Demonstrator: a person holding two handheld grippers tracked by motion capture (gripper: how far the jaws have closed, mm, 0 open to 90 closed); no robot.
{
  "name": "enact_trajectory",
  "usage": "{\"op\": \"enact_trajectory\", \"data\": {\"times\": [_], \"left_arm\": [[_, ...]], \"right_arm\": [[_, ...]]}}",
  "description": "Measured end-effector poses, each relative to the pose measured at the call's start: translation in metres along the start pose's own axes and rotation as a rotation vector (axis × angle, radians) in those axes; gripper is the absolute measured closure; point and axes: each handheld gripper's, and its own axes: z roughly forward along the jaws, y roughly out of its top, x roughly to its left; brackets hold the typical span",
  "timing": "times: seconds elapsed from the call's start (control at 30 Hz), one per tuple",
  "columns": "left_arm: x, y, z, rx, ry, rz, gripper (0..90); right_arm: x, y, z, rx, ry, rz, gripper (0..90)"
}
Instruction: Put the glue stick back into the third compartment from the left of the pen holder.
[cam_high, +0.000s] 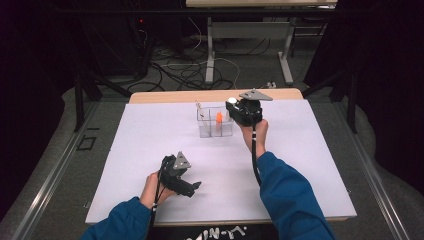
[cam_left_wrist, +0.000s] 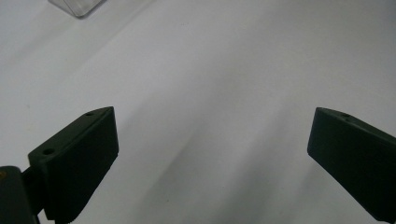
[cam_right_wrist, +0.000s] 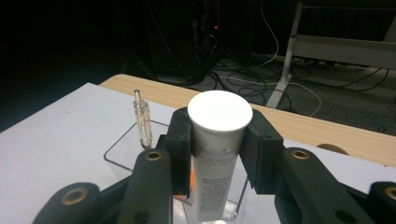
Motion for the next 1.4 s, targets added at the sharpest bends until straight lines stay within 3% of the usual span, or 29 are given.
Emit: {"op": "enact_trajectory", "data": {"times": [0.2, 0.23, 0.5, 0.53, 0.6, 0.7, 0.8, 1.1, 1.4], "left_arm": [[0.001, 0.0, -0.001, -0.011, 0.004, -0.003, 2.0], [0.001, 0.001, -0.002, 0.006, -0.005, 0.0, 2.0], [0.0, 0.001, -0.001, -0.016, 0.006, -0.001, 2.3], [0.0, 0.001, -0.001, -0.016, 0.006, -0.001, 2.3], [0.0, 0.0, -0.002, -0.017, 0.01, -0.003, 2.3], [0.001, 0.0, -0.002, -0.019, 0.01, -0.002, 2.3], [0.0, 0.0, -0.002, -0.016, 0.011, -0.002, 2.3], [0.001, 0.0, -0.003, 0.007, 0.001, 0.005, 2.3], [0.001, -0.002, -0.006, -0.012, 0.016, -0.002, 0.1]], "right_arm": [[0.003, -0.004, 0.015, 0.004, -0.019, -0.023, 66.4], [0.003, -0.005, 0.017, 0.003, -0.021, -0.021, 66.3], [0.0, -0.011, 0.03, 0.038, -0.036, -0.008, 65.9], [-0.001, -0.012, 0.031, 0.047, -0.038, -0.008, 64.8], [-0.002, -0.013, 0.031, 0.063, -0.031, 0.005, 49.9], [-0.005, -0.011, 0.028, 0.094, -0.001, 0.014, 35.6], [-0.008, -0.011, 0.021, 0.122, 0.028, 0.026, 28.3], [-0.012, -0.023, -0.004, 0.197, 0.126, 0.004, 16.7], [-0.006, -0.041, -0.034, 0.27, 0.183, -0.054, 9.6]]}}
